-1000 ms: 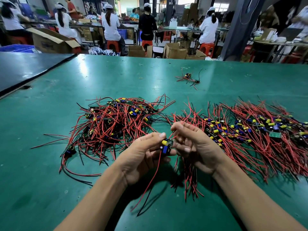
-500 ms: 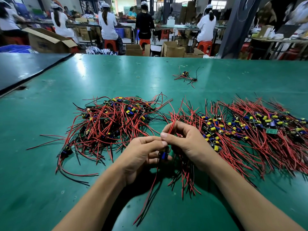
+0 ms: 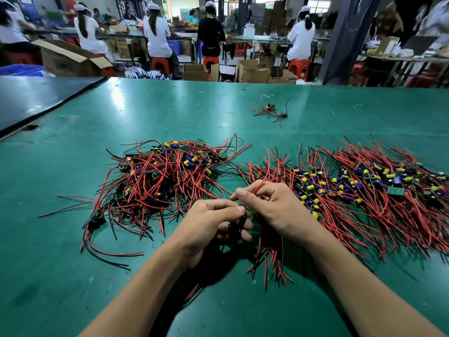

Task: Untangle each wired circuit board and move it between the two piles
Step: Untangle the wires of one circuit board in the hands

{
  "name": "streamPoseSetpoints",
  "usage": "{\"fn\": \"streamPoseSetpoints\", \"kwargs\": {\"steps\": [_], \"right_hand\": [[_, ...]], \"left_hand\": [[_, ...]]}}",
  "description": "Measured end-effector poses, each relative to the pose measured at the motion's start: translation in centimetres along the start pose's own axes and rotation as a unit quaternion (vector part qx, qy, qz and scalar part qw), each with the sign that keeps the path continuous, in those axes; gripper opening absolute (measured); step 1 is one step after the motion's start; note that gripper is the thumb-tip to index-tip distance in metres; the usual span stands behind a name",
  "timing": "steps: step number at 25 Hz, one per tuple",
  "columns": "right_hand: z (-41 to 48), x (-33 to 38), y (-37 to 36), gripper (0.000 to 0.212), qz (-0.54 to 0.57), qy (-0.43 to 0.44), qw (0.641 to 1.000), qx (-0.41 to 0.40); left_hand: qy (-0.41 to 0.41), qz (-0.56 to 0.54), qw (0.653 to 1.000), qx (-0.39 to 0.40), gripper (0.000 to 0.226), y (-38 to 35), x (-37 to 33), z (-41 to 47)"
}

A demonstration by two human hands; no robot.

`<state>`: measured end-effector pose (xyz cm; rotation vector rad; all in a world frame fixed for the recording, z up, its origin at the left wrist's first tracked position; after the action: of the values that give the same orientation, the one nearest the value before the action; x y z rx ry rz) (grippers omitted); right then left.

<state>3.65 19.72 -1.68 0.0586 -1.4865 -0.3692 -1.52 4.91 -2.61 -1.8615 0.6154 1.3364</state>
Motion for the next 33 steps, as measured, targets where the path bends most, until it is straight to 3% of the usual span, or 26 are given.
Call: {"fn": "streamPoseSetpoints", "kwargs": {"steps": [3, 9, 12, 16, 21, 24, 27, 33], "right_hand": [[0.2, 0.4, 0.9, 0.029, -0.109, 0.064, 0.99, -0.065], [0.2, -0.4, 2.7, 0.03, -0.038, 0.049, 0.977, -0.202], [0.3, -0.8, 2.0, 0.044, 0.09, -0.017, 0.984, -0.15], [0.6, -0.7, 1.0, 0.059, 0.223, -0.103, 0.964, -0.102], [0.1, -0.6, -0.9, 0.049, 0.172, -0.11, 0.979, -0.027], [-0.1, -0.8, -1.3, 0.046, 0.143, -0.113, 0.983, -0.026], [0.2, -0.6, -0.2, 0.056, 0.149, -0.135, 0.978, -0.056], [0.6, -0.2, 2.0, 0.062, 0.28, -0.124, 0.945, -0.112]], "left_hand": [[0.003, 0.004, 1.0, 0.002, 0.013, -0.2, -0.1, 0.1], [0.013, 0.018, 0.999, 0.035, 0.011, -0.7, 0.1, 0.0], [0.013, 0.026, 0.999, 0.023, 0.014, -0.6, 0.3, 0.0], [0.005, 0.029, 1.0, -0.01, 0.009, -0.5, 0.3, 0.0], [-0.022, 0.043, 0.998, -0.033, 0.012, -0.6, 0.4, 0.2], [-0.024, 0.041, 0.998, -0.031, 0.016, -0.6, 0.5, 0.2], [-0.016, 0.037, 0.999, -0.01, 0.01, -0.7, 0.4, 0.1], [0.0, 0.015, 1.0, 0.023, 0.009, -0.8, 0.3, 0.1]]}}
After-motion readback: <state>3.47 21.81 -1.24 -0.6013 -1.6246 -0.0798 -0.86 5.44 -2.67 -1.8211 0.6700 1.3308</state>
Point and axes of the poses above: each hand's wrist, its own z-axis towards the middle knuckle, its own y-axis out of the back of the hand, x = y × z, the point moved 3 cm from there along z, towards the middle knuckle, and after that the axes turned 5 degrees about x, right-handed, at the moved point
